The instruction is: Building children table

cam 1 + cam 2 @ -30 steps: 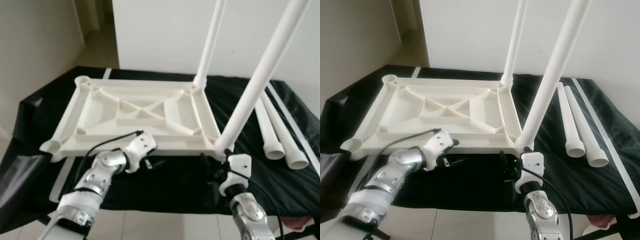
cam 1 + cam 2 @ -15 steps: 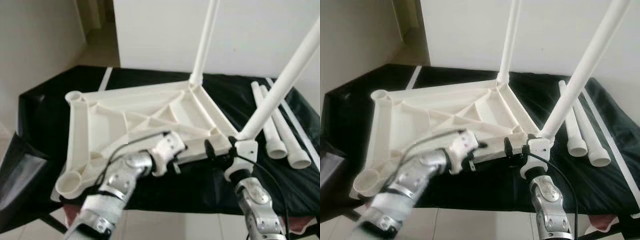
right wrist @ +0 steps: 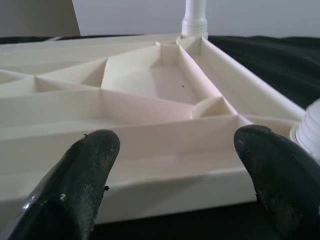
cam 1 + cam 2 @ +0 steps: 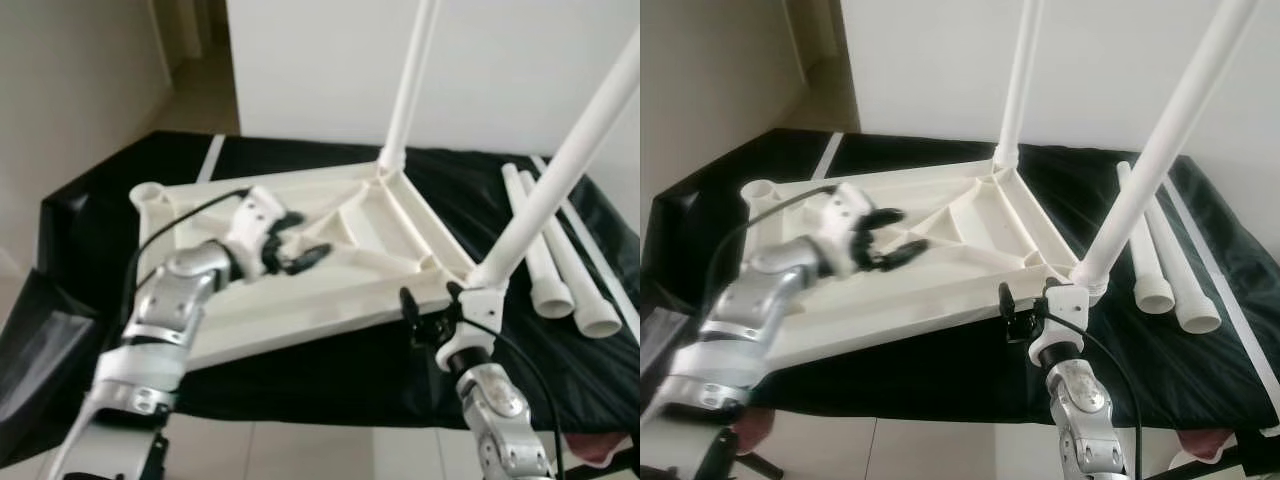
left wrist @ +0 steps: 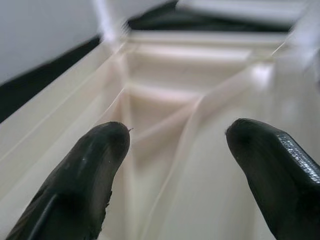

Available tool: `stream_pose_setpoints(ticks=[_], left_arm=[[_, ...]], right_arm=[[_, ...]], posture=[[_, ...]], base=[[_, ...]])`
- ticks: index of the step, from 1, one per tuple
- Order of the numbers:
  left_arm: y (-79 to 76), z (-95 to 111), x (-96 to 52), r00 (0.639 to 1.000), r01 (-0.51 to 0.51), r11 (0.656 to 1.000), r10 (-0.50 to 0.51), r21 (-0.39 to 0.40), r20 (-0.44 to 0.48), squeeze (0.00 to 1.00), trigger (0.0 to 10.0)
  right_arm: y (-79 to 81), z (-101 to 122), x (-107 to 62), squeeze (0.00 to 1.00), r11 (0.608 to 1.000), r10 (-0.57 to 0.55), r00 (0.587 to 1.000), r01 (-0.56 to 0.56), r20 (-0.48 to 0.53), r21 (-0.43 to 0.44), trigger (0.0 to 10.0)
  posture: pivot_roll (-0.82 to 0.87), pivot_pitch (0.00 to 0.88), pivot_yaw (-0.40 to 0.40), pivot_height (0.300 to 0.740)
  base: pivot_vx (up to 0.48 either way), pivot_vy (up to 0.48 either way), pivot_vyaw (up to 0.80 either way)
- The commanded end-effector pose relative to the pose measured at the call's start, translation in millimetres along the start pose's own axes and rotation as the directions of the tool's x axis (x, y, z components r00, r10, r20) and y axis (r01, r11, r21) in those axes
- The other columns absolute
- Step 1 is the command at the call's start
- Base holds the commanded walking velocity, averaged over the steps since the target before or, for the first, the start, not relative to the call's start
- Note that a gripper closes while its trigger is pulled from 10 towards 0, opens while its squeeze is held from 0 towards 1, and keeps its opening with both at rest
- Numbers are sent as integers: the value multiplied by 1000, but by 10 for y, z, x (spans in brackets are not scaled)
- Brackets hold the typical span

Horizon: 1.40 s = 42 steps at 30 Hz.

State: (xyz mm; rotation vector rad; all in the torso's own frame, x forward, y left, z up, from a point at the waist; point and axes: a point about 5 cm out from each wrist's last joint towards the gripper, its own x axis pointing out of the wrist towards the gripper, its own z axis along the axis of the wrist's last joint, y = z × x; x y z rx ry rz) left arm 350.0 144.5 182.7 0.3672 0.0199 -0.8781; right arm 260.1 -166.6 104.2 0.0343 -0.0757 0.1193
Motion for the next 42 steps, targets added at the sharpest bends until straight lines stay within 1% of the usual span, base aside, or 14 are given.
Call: stream_pose_setpoints(ticks=[1, 8, 10, 11, 12, 13, 14, 18, 20, 24, 26, 33, 38, 42], left_arm=[[35, -58, -1, 998, -57, 998, 58, 28, -38, 0, 10000], [35, -58, -1, 998, -57, 998, 58, 28, -38, 0, 10000], [76, -114, -43, 994, -67, 996, 71, 57, -79, 0, 10000], [242, -193, -176, 981, -135, 986, 146, 94, -125, 0, 10000], [242, -193, -176, 981, -135, 986, 146, 94, -125, 0, 10000], [469, -289, -389, 949, -232, 964, 254, 129, -189, 0, 10000], [525, -316, -448, 934, -258, 953, 288, 155, -211, 0, 10000], [604, -345, -507, 906, -321, 932, 354, 168, -232, 0, 10000], [685, -336, -543, 886, -397, 911, 413, 115, -210, 0, 10000], [703, -362, -552, 870, -404, 900, 434, 165, -234, 0, 10000], [701, -418, -569, 856, -386, 894, 439, 225, -275, 0, 10000], [673, -507, -555, 850, -341, 897, 422, 280, -316, 0, 10000], [558, -585, -461, 861, -275, 911, 376, 308, -344, 0, 10000], [449, -629, -366, 882, -222, 932, 318, 288, -348, 0, 10000]], right_arm=[[-6, -38, -14, 0, 1000, -6, 1000, 7, -10, 4, 10000], [-6, -38, -14, 0, 1000, -6, 1000, 7, -10, 4, 10000], [-13, -43, -18, 0, 1000, -16, 1000, 16, -12, 9, 10000], [-1, -79, -43, 0, 1000, -26, 999, 26, -23, 9, 10000], [-1, -79, -43, 0, 1000, -26, 999, 26, -23, 9, 10000], [32, -127, -77, 0, 999, -38, 999, 38, -39, 18, 10000], [47, -138, -86, 0, 999, -38, 998, 39, -43, 20, 10000], [75, -159, -101, 0, 999, -40, 998, 41, -51, 26, 10000], [106, -191, -127, 0, 999, -43, 997, 45, -60, 30, 10000], [111, -228, -140, 0, 997, -69, 995, 72, -78, 39, 10000], [104, -248, -137, 0, 995, -93, 991, 97, -92, 38, 10000], [-2, -321, -128, 0, 977, -212, 968, 214, -135, -4, 10000], [-18, -335, -132, 0, 967, -249, 957, 254, -148, 12, 10000], [44, -238, -144, 0, 976, -209, 975, 212, -70, 46, 10000]], posture=[[19, 0, -18, 740], [19, 0, -18, 740], [19, 0, -18, 740], [18, 0, -3, 740], [18, 0, -3, 740], [20, 0, -1, 740], [18, 0, 0, 740], [21, 0, 4, 740], [24, 0, 2, 740], [25, 0, 1, 740], [28, 0, -1, 740], [35, 0, -10, 740], [38, 0, -15, 740], [38, 0, -21, 740]], base=[[0, 0, 0], [0, 0, 0], [0, 0, 0], [0, 0, 0], [0, 0, 0], [0, 0, 0], [0, 0, 0], [0, 0, 0], [0, 0, 0], [0, 0, 0], [0, 0, 0], [0, 0, 0], [0, 0, 0], [0, 0, 0]])
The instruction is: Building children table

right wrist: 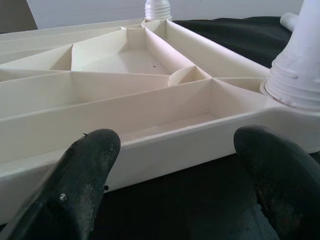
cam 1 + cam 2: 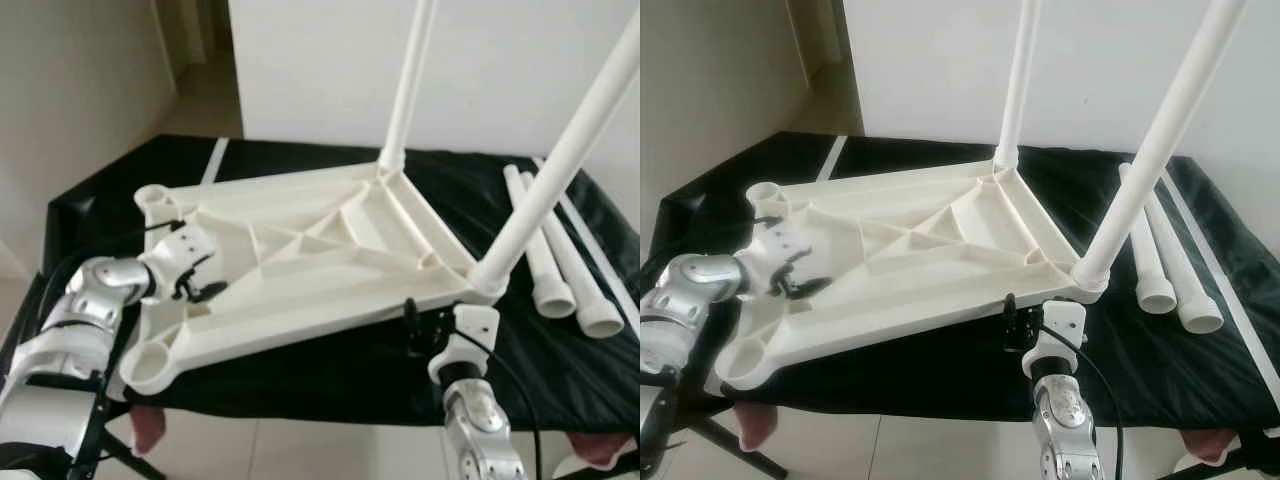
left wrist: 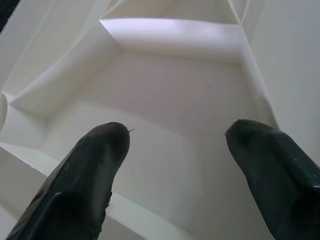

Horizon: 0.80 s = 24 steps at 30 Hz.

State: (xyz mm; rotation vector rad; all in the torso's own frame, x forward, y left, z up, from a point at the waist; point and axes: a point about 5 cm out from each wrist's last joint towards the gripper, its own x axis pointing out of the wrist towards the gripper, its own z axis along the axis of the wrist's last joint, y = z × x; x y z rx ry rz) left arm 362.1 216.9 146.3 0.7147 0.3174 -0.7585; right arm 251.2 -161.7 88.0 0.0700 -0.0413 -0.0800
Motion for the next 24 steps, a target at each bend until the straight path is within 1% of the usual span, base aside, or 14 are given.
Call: stream_pose_setpoints(ticks=[1, 4, 5, 6, 7, 9, 13, 17, 20, 22, 23, 24], left_arm=[[33, -32, 60, 969, -245, 969, 245, 15, -11, 0, 10000], [23, -34, 65, 970, -241, 970, 241, 23, -12, 0, 10000], [11, -40, 72, 972, -233, 972, 234, 22, -12, 0, 10000], [1, -48, 77, 974, -227, 974, 227, 19, -13, 0, 10000], [1, -48, 77, 974, -227, 974, 227, 19, -13, 0, 10000], [-8, -51, 85, 975, -221, 975, 221, 22, -12, 0, 10000], [-16, -59, 88, 976, -219, 976, 219, 24, -12, 0, 10000], [-35, -73, 102, 975, -221, 975, 221, 31, -17, 0, 10000], [-79, -85, 123, 979, -204, 978, 205, 48, -21, 0, 10000], [-132, -80, 142, 984, -176, 981, 178, 75, -11, 0, 10000], [-132, -80, 142, 984, -176, 981, 178, 75, -11, 0, 10000], [-164, -84, 152, 987, -159, 983, 160, 90, -10, 0, 10000]], right_arm=[[-22, -69, -49, 0, 999, -16, 999, 17, -28, 30, 10000], [-21, -53, -56, 0, 999, -18, 1000, 18, -16, 41, 10000], [-20, -9, -65, 0, 999, -20, 1000, 19, 17, 42, 10000], [-56, 29, -83, 0, 998, -55, 998, 54, 38, 29, 10000], [-56, 29, -83, 0, 998, -55, 998, 54, 38, 29, 10000], [-137, 53, -128, 0, 991, -132, 990, 131, 54, 7, 10000], [-229, -4, -186, 0, 979, -202, 979, 202, 20, -11, 10000], [-239, -63, -195, 0, 980, -197, 980, 197, -23, -16, 10000], [-237, -109, -182, 0, 982, -191, 980, 191, -47, -7, 10000], [-269, -137, -159, 0, 975, -221, 973, 222, -71, 16, 10000], [-269, -137, -159, 0, 975, -221, 973, 222, -71, 16, 10000], [-276, -130, -130, 0, 974, -222, 972, 224, -70, 16, 10000]], posture=[[38, 0, -21, 740], [37, 0, -20, 740], [35, 0, -22, 740], [32, 0, -24, 740], [32, 0, -24, 740], [34, 0, -27, 740], [32, 0, -31, 740], [29, 0, -30, 740], [27, 0, -28, 740], [34, 0, -29, 740], [34, 0, -29, 740], [35, 0, -30, 740]], base=[[0, 0, 0], [0, 0, 0], [0, 0, 0], [0, 0, 0], [0, 0, 0], [0, 0, 0], [0, 0, 0], [0, 0, 0], [0, 0, 0], [0, 0, 0], [0, 0, 0], [0, 0, 0]])
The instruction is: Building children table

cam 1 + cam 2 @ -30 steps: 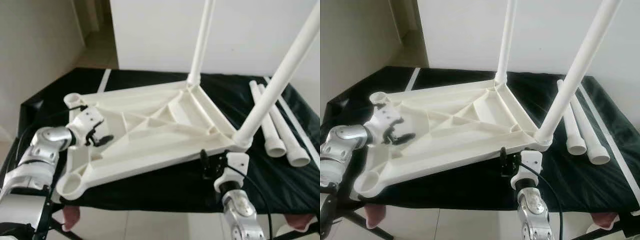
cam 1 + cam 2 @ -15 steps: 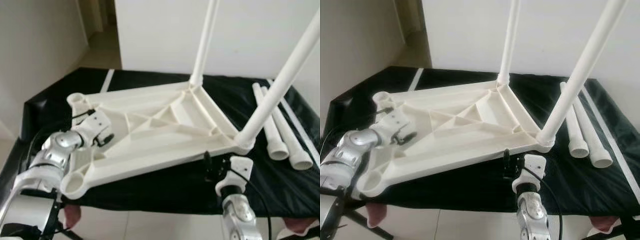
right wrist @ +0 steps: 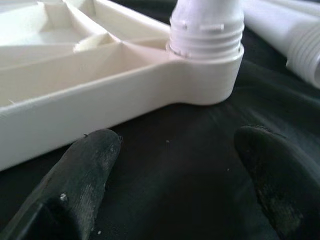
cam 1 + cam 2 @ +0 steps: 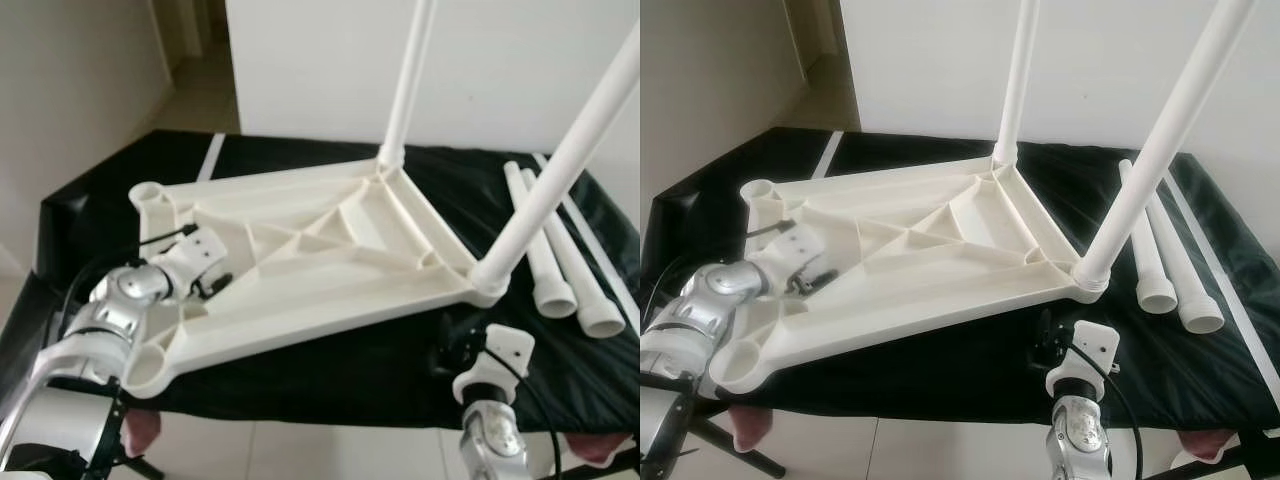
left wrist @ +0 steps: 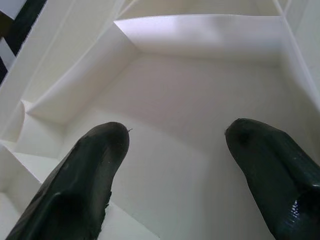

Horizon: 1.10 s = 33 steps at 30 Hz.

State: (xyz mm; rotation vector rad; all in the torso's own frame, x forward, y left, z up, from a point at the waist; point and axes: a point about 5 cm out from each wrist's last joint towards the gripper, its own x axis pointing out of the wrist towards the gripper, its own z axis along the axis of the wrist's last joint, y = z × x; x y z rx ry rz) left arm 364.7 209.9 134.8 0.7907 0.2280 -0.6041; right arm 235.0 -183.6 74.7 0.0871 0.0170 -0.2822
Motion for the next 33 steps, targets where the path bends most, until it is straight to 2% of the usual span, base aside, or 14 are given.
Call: stream_pose_setpoints(ticks=[1, 6, 9, 11, 13, 14, 15, 17, 22, 27, 31, 33], left_arm=[[-124, -45, 25, 1000, 28, 999, -27, 38, -15, 0, 10000], [-214, -45, 11, 996, 92, 993, -92, 68, -9, 0, 10000], [-233, -32, 7, 994, 107, 992, -107, 72, 0, 0, 10000], [-286, -7, -13, 988, 152, 984, -154, 89, 13, 0, 10000], [-286, -7, -13, 988, 152, 984, -154, 89, 13, 0, 10000], [-351, 16, -29, 980, 197, 975, -200, 100, 24, 0, 10000], [-351, 16, -29, 980, 197, 975, -200, 100, 24, 0, 10000], [-487, 65, -50, 960, 270, 955, -277, 120, 42, 0, 10000], [-602, 128, -62, 943, 318, 938, -328, 136, 58, 0, 10000], [-752, 429, -59, 907, 381, 913, -399, 146, 132, 0, 10000], [-767, 478, -58, 903, 384, 910, -405, 154, 144, 0, 10000], [-806, 755, -67, 881, 380, 904, -418, 195, 222, 0, 10000]], right_arm=[[-30, -11, 48, 0, 1000, -19, 1000, 19, -16, 11, 10000], [42, -8, 215, 0, 998, 56, 998, -57, -40, -28, 10000], [53, -12, 257, 0, 997, 70, 996, -72, -51, -38, 10000], [81, -31, 358, 0, 987, 112, 989, -122, -95, -101, 10000], [81, -31, 358, 0, 987, 112, 989, -122, -95, -101, 10000], [70, -34, 448, 0, 981, 124, 984, -140, -125, -131, 10000], [70, -34, 448, 0, 981, 124, 984, -140, -125, -131, 10000], [31, 1, 564, 0, 982, 113, 985, -131, -132, -138, 10000], [29, 71, 675, 0, 976, 126, 987, -142, -101, -165, 10000], [98, 247, 941, 0, 974, 123, 991, -130, -46, -188, 10000], [113, 261, 967, 0, 973, 128, 991, -135, -47, -189, 10000], [209, 320, 1040, 0, 967, 172, 984, -177, -40, -186, 10000]], posture=[[35, 0, -30, 740], [34, 0, -22, 740], [34, 0, -22, 740], [36, 0, -18, 740], [36, 0, -18, 740], [41, 4, -17, 740], [41, 4, -17, 740], [47, 7, -19, 740], [46, 5, -16, 740], [36, 1, -7, 740], [38, 0, -6, 740], [39, 0, -6, 740]], base=[[0, 0, 0], [0, 0, 0], [0, 0, 0], [0, 0, 0], [0, 0, 0], [0, 0, 0], [0, 0, 0], [0, 0, 0], [0, 0, 0], [0, 0, 0], [0, 0, 0], [0, 0, 0]])
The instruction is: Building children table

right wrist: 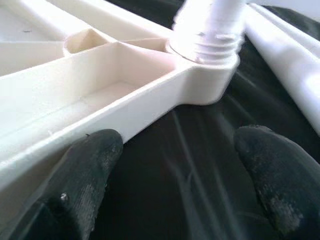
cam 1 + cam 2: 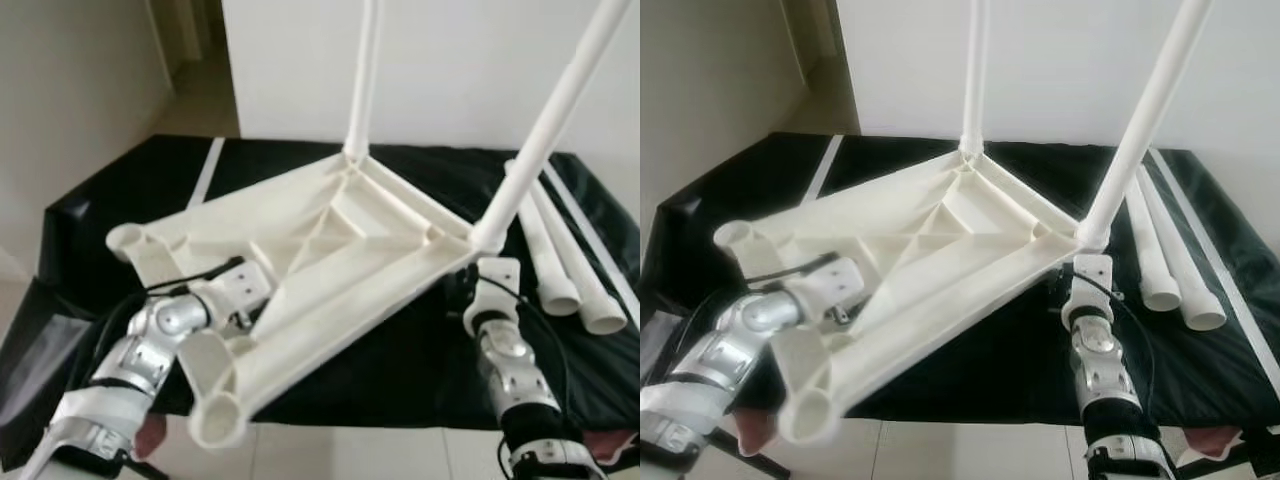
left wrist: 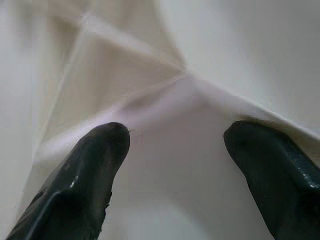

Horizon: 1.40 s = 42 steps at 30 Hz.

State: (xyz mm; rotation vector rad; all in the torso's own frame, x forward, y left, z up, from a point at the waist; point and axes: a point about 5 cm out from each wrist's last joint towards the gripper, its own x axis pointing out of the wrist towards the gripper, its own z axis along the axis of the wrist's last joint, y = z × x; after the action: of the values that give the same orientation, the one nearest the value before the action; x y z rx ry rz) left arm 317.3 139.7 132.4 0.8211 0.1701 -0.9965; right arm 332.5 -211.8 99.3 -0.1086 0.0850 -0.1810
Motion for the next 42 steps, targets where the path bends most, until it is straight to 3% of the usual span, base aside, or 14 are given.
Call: stream_pose_setpoints(ticks=[1, 5, 9, 13, 20, 23, 26, 34, 42], left_arm=[[-78, 351, 93, 989, 80, 995, -86, 53, 118, 0, 10000], [-62, 531, 96, 982, 68, 996, -77, 59, 172, 0, 10000], [5, 494, 79, 989, 29, 997, -38, 67, 145, 0, 10000], [288, 376, -27, 988, -120, 992, 117, 31, 102, 0, 10000], [482, 306, -228, 978, -165, 984, 172, -68, 114, 0, 10000], [475, 337, -368, 972, -116, 986, 137, -119, 191, 0, 10000], [266, 356, -457, 962, 63, 988, -23, -140, 273, 0, 10000], [33, 207, -551, 950, 253, 955, -214, -157, 229, 0, 10000], [-24, 165, -681, 928, 339, 916, -287, -216, 239, 0, 10000]], right_arm=[[193, 109, 73, 0, 996, 91, 995, -92, 36, 10, 10000], [217, 126, 120, 0, 995, 92, 995, -93, 32, 19, 10000], [209, 132, 127, 0, 996, 89, 995, -90, 41, 14, 10000], [126, 142, 107, 0, 997, 57, 995, -60, 79, 38, 10000], [-22, 172, 23, 0, 998, 15, 990, -22, 143, 50, 10000], [-118, 216, -65, 0, 998, -1, 980, -12, 200, 64, 10000], [-183, 212, -190, 0, 999, 11, 975, -21, 222, 42, 10000], [-280, 163, -334, 0, 999, 25, 975, -32, 222, 28, 10000], [-390, 141, -393, 0, 1000, 8, 978, -13, 209, 19, 10000]], posture=[[40, 0, -5, 740], [40, 2, -5, 740], [41, 2, -7, 740], [45, 8, -8, 740], [37, 14, -7, 740], [36, 16, -8, 740], [36, 20, -15, 740], [34, 19, -15, 740], [34, 14, -12, 740]], base=[[0, 0, 0], [0, 0, 0], [0, 0, 0], [0, 0, 0], [0, 0, 0], [0, 0, 0], [0, 0, 0], [0, 0, 0], [0, 0, 0]])
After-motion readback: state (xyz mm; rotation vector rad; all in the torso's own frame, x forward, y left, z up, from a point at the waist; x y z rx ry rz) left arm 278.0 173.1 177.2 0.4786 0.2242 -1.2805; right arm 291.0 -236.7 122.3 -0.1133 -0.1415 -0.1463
